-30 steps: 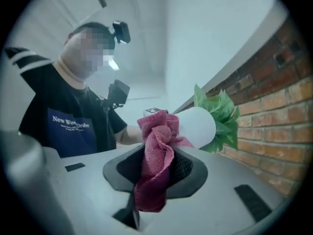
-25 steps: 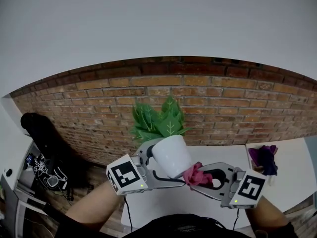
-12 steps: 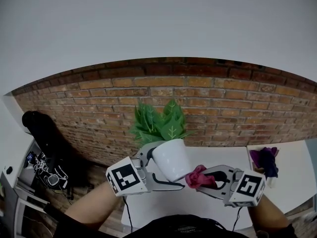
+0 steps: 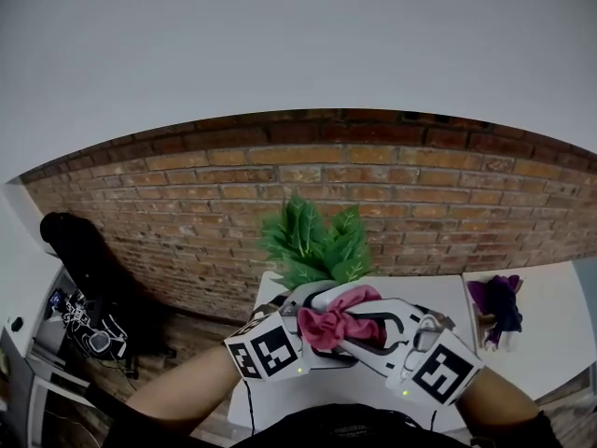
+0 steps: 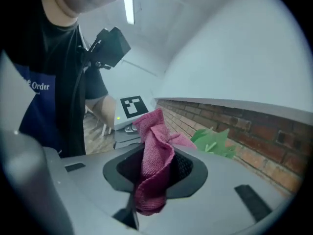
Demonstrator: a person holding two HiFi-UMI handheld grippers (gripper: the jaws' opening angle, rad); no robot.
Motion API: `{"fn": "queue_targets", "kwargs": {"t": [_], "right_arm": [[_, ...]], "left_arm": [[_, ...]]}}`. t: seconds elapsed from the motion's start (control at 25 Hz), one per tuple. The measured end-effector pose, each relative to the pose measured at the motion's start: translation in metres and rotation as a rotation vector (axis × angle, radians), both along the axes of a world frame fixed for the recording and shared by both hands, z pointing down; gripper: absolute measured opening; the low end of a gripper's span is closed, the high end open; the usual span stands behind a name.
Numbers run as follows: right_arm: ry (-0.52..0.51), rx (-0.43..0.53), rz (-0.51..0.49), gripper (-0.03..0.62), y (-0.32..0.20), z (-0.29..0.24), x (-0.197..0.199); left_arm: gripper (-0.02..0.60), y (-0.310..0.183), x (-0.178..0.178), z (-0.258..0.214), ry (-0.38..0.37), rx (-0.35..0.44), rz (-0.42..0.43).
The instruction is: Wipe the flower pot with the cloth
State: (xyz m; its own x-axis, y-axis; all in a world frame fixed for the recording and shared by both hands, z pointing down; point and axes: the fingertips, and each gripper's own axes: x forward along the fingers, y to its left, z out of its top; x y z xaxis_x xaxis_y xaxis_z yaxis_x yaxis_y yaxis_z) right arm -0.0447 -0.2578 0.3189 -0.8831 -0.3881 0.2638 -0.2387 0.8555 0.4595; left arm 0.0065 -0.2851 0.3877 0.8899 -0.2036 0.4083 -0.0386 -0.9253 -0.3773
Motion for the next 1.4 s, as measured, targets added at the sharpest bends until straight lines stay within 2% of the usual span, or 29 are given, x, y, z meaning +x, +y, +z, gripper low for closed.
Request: {"fn": "queue_targets", "kwargs": {"t": [0.12, 0.28, 0.4, 0.48, 0.56, 0.68, 0.92, 1.16, 1.4], "right_arm": [[-0.125, -0.092, 0.057, 0.101, -0.018, -0.006, 0.017], [-0.104, -0.204, 0.172, 0.100, -0.042, 0.021, 0.050], [-0.056, -0.292, 0.195, 0.100, -0.046, 0.063, 0.063], [-0.096, -0.363, 0.204, 0.100, -0.048, 0.083, 0.073], [-0.160, -0.400, 0.243, 0.100, -0.054, 0.087, 0.087], [-0.275, -0.394, 0.322, 0.100, -0.068, 0.082, 0.116], [-0.364, -0.384, 0.495, 0.101, -0.088, 0.088, 0.172], [-0.369, -0.393, 0.568, 0.100, -0.096, 0.109, 0.188], [-0.431, -0.397, 0.597, 0.101, -0.101, 0.107, 0.197]], "left_arm": [[0.558, 0.006, -0.005, -0.001, 0.010, 0.001, 0.009], [0.558, 0.012, -0.010, -0.003, 0.031, 0.015, 0.014], [0.558, 0.012, -0.016, -0.006, 0.053, 0.022, 0.010], [0.558, 0.009, -0.021, -0.003, 0.045, 0.055, -0.002], [0.558, 0.006, -0.028, 0.007, 0.003, 0.119, -0.023], [0.558, 0.002, -0.038, 0.025, -0.050, 0.172, -0.062], [0.558, -0.007, -0.058, 0.036, -0.021, 0.162, -0.147], [0.558, -0.003, -0.069, 0.058, -0.042, 0.128, -0.165], [0.558, -0.003, -0.073, 0.058, -0.025, 0.120, -0.186]]}}
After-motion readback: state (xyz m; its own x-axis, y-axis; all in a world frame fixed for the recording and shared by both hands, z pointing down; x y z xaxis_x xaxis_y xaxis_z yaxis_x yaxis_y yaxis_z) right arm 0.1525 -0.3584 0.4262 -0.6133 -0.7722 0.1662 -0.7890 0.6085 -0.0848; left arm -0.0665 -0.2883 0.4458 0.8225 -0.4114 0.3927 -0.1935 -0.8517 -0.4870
